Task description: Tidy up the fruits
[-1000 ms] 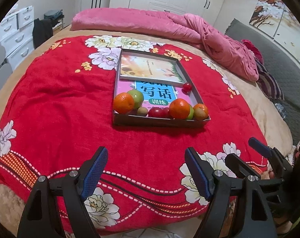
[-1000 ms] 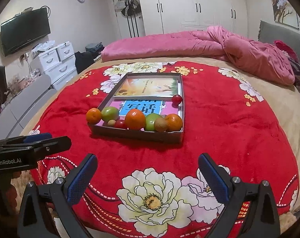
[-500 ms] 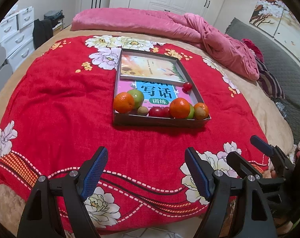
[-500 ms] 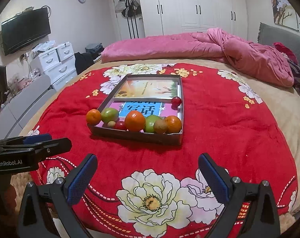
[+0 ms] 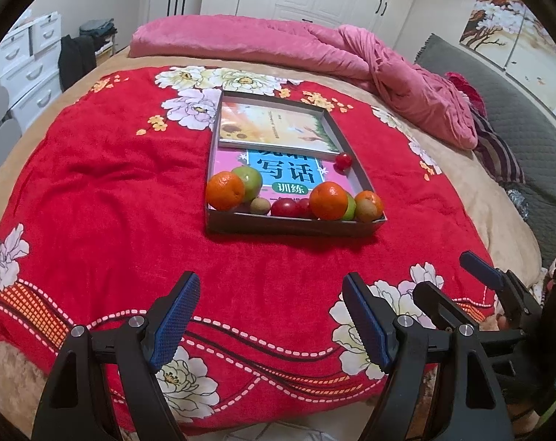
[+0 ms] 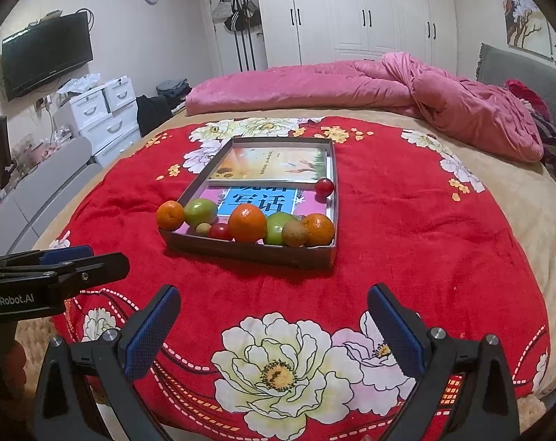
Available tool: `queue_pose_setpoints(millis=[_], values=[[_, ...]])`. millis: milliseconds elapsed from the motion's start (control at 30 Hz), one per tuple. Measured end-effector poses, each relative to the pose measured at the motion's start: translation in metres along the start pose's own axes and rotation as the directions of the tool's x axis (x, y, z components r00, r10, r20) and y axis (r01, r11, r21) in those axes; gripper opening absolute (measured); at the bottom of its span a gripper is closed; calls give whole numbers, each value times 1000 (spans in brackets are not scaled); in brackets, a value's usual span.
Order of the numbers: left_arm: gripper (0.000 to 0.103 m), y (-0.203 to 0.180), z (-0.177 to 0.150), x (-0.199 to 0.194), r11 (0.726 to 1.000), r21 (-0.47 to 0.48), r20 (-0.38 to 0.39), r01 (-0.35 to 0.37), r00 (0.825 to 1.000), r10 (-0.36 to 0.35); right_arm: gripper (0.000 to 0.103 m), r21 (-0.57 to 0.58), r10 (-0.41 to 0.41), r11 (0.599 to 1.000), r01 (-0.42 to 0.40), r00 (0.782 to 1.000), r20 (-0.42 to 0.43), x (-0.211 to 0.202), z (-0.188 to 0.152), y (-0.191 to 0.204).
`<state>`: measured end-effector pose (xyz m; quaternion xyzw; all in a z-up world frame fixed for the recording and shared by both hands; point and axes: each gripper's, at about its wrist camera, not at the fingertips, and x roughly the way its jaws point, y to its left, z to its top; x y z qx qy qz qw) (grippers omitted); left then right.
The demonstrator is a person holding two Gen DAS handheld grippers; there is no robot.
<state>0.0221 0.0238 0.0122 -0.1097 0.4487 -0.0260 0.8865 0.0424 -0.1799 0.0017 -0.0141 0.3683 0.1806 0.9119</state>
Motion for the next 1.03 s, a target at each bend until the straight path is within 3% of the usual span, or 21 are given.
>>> queue_pose_setpoints(millis=[667,867,1033], values=[[81,-5,-1,0,1000,6,2,6,1000,-6,102,-5,-8,1000,8,1000,2,0,-1,1],[81,1,0,2,999,-20,-4,-39,999,39,102,-3,-18,1000,18,1000,1,0,-1,-1],[81,16,7,5,998,-57,16,-17,1000,18,102,12,-37,999,37,999,5,5,0,-11]])
